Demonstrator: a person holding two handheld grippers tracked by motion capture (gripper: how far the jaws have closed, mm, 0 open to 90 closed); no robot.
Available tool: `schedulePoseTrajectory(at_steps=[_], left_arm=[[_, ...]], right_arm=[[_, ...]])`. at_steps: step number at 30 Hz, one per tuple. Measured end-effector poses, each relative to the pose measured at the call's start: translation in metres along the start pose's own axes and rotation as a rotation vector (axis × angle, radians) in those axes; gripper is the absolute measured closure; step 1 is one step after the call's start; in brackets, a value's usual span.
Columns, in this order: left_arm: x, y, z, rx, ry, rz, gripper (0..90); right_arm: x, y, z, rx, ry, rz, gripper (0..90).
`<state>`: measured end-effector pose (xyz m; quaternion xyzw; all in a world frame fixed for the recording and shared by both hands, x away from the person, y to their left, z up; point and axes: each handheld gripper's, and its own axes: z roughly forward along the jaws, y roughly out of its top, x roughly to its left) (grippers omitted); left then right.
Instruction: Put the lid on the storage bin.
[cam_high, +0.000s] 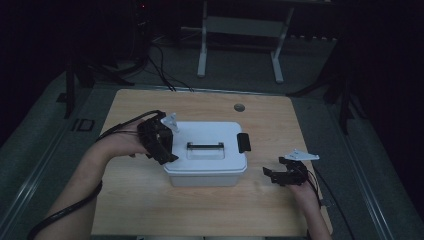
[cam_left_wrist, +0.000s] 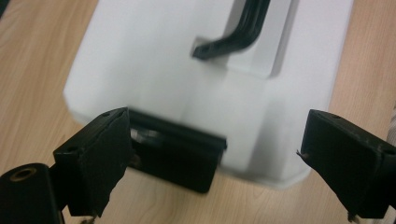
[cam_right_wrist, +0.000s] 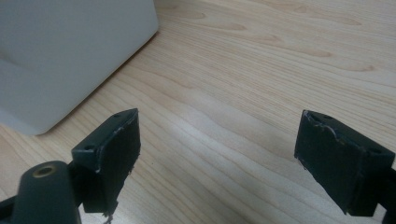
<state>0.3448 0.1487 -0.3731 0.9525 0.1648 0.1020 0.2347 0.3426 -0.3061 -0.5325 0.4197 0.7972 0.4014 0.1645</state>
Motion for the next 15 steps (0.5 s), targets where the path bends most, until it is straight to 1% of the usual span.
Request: schedulePoseTrajectory(at_steps=[2, 3, 4, 5, 6, 8, 9, 10, 11, 12, 13, 14, 15], left_arm=[[-0.003, -0.009, -0.003, -0.023, 0.013, -0.007, 9.0], [-0.006, -0.014, -0.005, -0.046, 0.015, -0.001, 9.0], [-0.006, -0.014, -0.005, -0.046, 0.015, -0.001, 9.0], [-0.010, -0.022, -0.007, -0.073, 0.033, -0.014, 9.0], [-0.013, -0.028, -0.009, -0.101, 0.033, -0.017, 9.0], [-0.016, -0.035, -0.011, -0.124, 0.043, -0.025, 8.9], [-0.016, -0.035, -0.011, -0.124, 0.043, -0.025, 8.9], [-0.018, -0.041, -0.012, -0.148, 0.047, -0.033, 8.9], [-0.018, -0.041, -0.012, -0.148, 0.047, -0.033, 8.8], [-0.022, -0.055, -0.014, -0.200, 0.054, -0.070, 8.8], [-0.023, -0.059, -0.014, -0.212, 0.064, -0.077, 8.8], [-0.023, -0.064, -0.014, -0.230, 0.062, -0.087, 8.8], [-0.024, -0.068, -0.013, -0.232, 0.064, -0.100, 8.8]], right_arm=[[0.000, 0.000, 0.000, -0.001, 0.000, 0.001, 14.0], [0.000, -0.001, 0.000, -0.001, 0.002, 0.001, 13.9], [0.000, -0.001, 0.000, -0.002, 0.003, 0.003, 13.9], [0.001, -0.001, 0.000, -0.004, 0.005, 0.001, 14.0], [0.001, -0.001, -0.001, -0.004, 0.006, 0.001, 14.0], [0.001, -0.001, -0.001, -0.010, 0.004, 0.004, 14.0], [0.001, -0.001, -0.001, -0.009, 0.004, 0.004, 13.9], [0.001, -0.001, -0.001, -0.009, 0.004, 0.004, 13.9], [0.001, -0.001, -0.001, -0.009, 0.002, 0.004, 13.8], [0.000, -0.001, -0.001, -0.010, 0.001, 0.006, 13.8], [0.001, -0.001, -0.001, -0.009, 0.001, 0.007, 13.8], [0.001, -0.001, -0.001, -0.010, 0.001, 0.007, 13.8], [0.001, -0.001, -0.001, -0.009, 0.003, 0.006, 13.8]])
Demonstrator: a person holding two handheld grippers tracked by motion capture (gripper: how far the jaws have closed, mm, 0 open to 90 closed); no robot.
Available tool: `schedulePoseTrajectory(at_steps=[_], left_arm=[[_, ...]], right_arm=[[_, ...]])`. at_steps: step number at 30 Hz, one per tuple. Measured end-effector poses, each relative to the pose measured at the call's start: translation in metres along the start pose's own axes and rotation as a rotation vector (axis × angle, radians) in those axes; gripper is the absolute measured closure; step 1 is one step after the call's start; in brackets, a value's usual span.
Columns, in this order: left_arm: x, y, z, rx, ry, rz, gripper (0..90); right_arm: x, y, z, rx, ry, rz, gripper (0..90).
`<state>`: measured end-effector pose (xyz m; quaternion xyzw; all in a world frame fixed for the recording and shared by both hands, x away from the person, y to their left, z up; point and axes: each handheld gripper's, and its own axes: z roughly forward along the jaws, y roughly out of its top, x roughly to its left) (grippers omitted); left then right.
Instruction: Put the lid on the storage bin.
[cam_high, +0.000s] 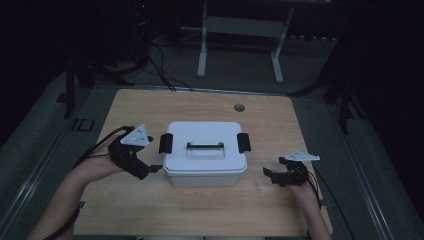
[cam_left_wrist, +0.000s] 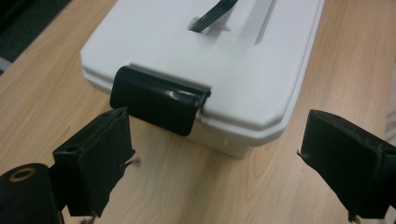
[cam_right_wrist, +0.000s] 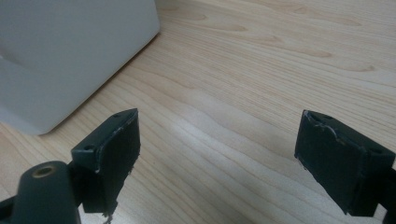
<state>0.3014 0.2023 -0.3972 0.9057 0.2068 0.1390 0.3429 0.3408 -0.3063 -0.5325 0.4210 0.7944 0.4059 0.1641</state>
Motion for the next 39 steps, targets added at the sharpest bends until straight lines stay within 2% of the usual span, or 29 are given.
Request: schedulePoseTrajectory(at_steps=[2, 3, 6, 8, 9, 12, 14, 15, 18, 19, 20, 22, 24, 26, 27, 28, 29, 32, 39], left_arm=[[0.000, 0.000, 0.000, 0.000, 0.000, 0.000, 8.8], [0.001, -0.014, 0.001, -0.017, 0.020, -0.027, 8.8], [0.002, -0.027, 0.005, -0.029, 0.038, -0.055, 8.8], [0.002, -0.027, 0.005, -0.029, 0.038, -0.055, 8.8], [0.005, -0.040, 0.009, -0.050, 0.056, -0.095, 8.8], [0.007, -0.054, 0.015, -0.064, 0.061, -0.138, 8.8], [0.007, -0.054, 0.015, -0.064, 0.061, -0.138, 8.8], [0.008, -0.066, 0.023, -0.059, 0.073, -0.177, 8.8], [0.008, -0.077, 0.031, -0.039, 0.099, -0.219, 8.8], [0.008, -0.077, 0.031, -0.039, 0.099, -0.219, 8.8], [0.009, -0.086, 0.036, -0.026, 0.135, -0.253, 8.8], [0.009, -0.093, 0.039, -0.016, 0.172, -0.268, 8.2], [0.009, -0.100, 0.041, -0.035, 0.185, -0.295, 8.2], [0.009, -0.100, 0.041, -0.035, 0.185, -0.295, 8.2], [0.008, -0.112, 0.045, -0.040, 0.232, -0.333, 8.2], [0.008, -0.112, 0.045, -0.040, 0.232, -0.333, 8.2], [0.008, -0.119, 0.047, -0.052, 0.240, -0.359, 8.3], [0.007, -0.128, 0.051, -0.057, 0.250, -0.395, 8.2], [0.003, -0.143, 0.057, -0.078, 0.252, -0.442, 8.2]], right_arm=[[0.000, 0.000, 0.000, 0.003, 0.001, -0.002, 13.8], [0.000, 0.000, 0.001, 0.004, 0.000, -0.004, 13.8], [0.001, 0.000, 0.001, 0.005, -0.001, -0.006, 13.8], [0.001, 0.000, 0.001, 0.004, -0.001, -0.005, 13.8], [0.000, 0.000, 0.000, 0.003, 0.000, -0.004, 13.8], [0.000, -0.001, 0.000, -0.001, 0.001, -0.005, 13.8], [0.000, -0.001, 0.000, -0.001, -0.002, -0.005, 13.8], [0.000, -0.001, 0.000, 0.000, -0.003, -0.003, 13.8], [0.000, -0.001, 0.000, -0.005, -0.006, -0.004, 13.8], [0.000, -0.001, 0.000, -0.005, -0.006, -0.004, 13.8], [0.000, -0.001, 0.000, -0.004, -0.009, -0.005, 13.8], [-0.001, -0.002, 0.000, -0.008, -0.009, -0.001, 13.8], [-0.001, -0.002, 0.000, -0.011, -0.012, -0.003, 13.8], [-0.001, -0.002, 0.000, -0.010, -0.013, -0.004, 13.8], [-0.002, -0.002, 0.000, -0.004, -0.018, -0.007, 13.8], [-0.002, -0.003, 0.001, -0.005, -0.020, -0.007, 13.8], [-0.002, -0.003, 0.001, -0.006, -0.022, -0.004, 13.8], [-0.002, -0.004, 0.001, 0.001, -0.028, -0.006, 13.8], [-0.004, -0.005, 0.001, -0.011, -0.048, 0.005, 13.8]])
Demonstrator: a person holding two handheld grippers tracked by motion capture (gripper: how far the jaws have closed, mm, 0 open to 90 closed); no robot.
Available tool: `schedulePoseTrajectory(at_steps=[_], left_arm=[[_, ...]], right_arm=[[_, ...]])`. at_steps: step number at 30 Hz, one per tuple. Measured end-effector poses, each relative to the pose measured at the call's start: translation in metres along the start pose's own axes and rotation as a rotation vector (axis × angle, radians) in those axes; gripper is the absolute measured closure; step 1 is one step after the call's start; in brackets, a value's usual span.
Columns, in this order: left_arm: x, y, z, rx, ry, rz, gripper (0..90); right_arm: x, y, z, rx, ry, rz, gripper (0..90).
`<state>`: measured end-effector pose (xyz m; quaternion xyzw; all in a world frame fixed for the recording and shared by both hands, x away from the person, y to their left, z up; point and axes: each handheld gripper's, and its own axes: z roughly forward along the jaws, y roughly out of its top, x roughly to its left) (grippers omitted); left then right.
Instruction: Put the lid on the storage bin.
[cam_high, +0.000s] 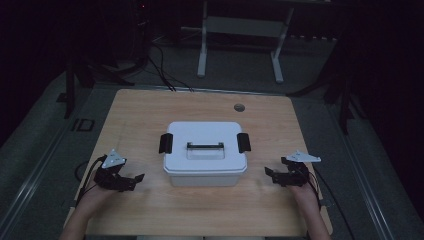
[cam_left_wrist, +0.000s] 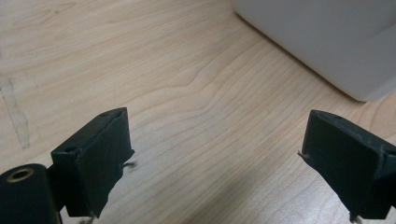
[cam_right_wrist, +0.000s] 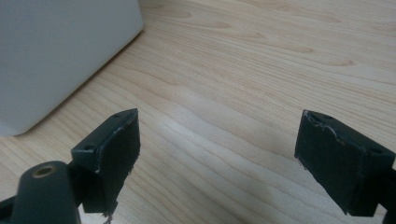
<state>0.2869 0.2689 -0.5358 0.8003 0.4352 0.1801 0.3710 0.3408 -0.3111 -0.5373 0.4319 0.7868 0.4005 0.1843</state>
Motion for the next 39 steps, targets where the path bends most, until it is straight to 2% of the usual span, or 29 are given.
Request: schedulePoseTrajectory(at_steps=[1, 2, 4, 8, 13, 14, 17, 19, 26, 30, 33, 39], left_arm=[[0.000, 0.000, 0.000, 0.000, 0.000, 0.000, 8.2], [-0.001, -0.003, 0.000, -0.012, 0.022, -0.007, 8.2], [-0.001, -0.007, 0.001, -0.024, 0.034, -0.016, 8.2], [-0.001, -0.013, 0.003, -0.026, 0.077, -0.032, 7.8], [-0.002, -0.016, 0.002, -0.054, 0.093, -0.036, 7.8], [-0.003, -0.016, 0.002, -0.074, 0.097, -0.050, 7.8], [-0.004, -0.017, 0.001, -0.081, 0.116, -0.053, 7.8], [-0.004, -0.018, 0.000, -0.091, 0.129, -0.072, 7.8], [-0.008, -0.021, 0.002, -0.081, 0.176, -0.053, 7.8], [-0.010, -0.023, 0.002, -0.076, 0.185, -0.037, 7.8], [-0.009, -0.024, 0.000, -0.096, 0.198, -0.060, 7.8], [-0.007, -0.028, -0.004, -0.119, 0.236, -0.079, 7.8]], right_arm=[[0.000, 0.000, 0.000, 0.004, -0.002, -0.001, 13.8], [0.000, 0.000, 0.000, 0.005, -0.004, -0.001, 13.7], [-0.001, -0.001, 0.001, 0.000, -0.008, 0.006, 13.7], [-0.002, -0.002, 0.001, 0.002, -0.016, 0.011, 13.6], [-0.003, -0.003, 0.001, -0.005, -0.033, 0.016, 13.5], [-0.004, -0.003, 0.000, -0.013, -0.046, 0.020, 13.4], [-0.005, -0.004, -0.001, -0.026, -0.073, 0.025, 13.2], [-0.007, -0.005, -0.003, -0.038, -0.086, 0.035, 13.2], [-0.010, -0.009, -0.002, -0.050, -0.122, 0.055, 13.2], [-0.007, -0.010, -0.001, -0.061, -0.151, 0.057, 13.2], [-0.008, -0.010, -0.002, -0.078, -0.182, 0.054, 13.2], [-0.011, -0.014, -0.004, -0.093, -0.206, 0.086, 13.2]])
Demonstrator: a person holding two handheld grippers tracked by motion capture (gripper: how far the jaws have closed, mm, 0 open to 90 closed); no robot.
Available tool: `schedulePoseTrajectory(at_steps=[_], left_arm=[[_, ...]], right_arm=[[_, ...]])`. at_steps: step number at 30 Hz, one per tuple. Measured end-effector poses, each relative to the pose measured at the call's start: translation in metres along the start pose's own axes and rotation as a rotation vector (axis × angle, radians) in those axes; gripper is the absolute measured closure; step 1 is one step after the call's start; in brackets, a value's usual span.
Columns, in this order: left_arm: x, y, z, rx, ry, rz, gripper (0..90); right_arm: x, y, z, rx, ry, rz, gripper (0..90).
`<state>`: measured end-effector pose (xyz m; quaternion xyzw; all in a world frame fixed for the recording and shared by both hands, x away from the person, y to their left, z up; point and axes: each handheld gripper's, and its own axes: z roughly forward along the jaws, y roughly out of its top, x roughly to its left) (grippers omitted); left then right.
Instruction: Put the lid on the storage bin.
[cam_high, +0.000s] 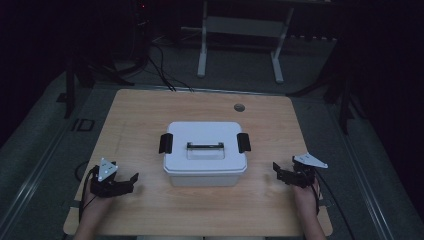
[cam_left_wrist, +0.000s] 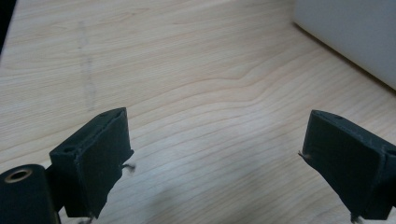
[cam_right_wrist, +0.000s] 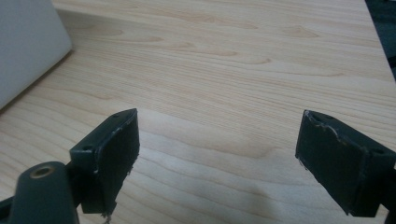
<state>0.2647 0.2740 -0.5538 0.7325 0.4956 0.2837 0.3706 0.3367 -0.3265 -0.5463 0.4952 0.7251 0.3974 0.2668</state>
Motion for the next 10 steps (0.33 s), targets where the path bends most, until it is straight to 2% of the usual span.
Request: schedulePoseTrajectory(at_steps=[2, 3, 5, 10], left_arm=[[0.0000, 0.0000, 0.0000, 0.000, 0.000, 0.000, 7.8], [0.0005, -0.0006, -0.0009, -0.016, 0.018, -0.010, 7.8], [0.0011, -0.0011, -0.0012, -0.015, 0.023, -0.014, 7.8], [0.0020, -0.0022, -0.0012, -0.015, 0.014, -0.023, 7.8]], right_arm=[[-0.0005, -0.0001, 0.0000, 0.003, 0.000, 0.001, 13.2], [-0.0016, -0.0003, -0.0008, -0.003, -0.004, 0.006, 13.2], [-0.0027, -0.0002, -0.0013, 0.003, -0.001, 0.011, 13.2], [-0.0042, -0.0007, -0.0015, 0.000, 0.001, 0.020, 13.2]])
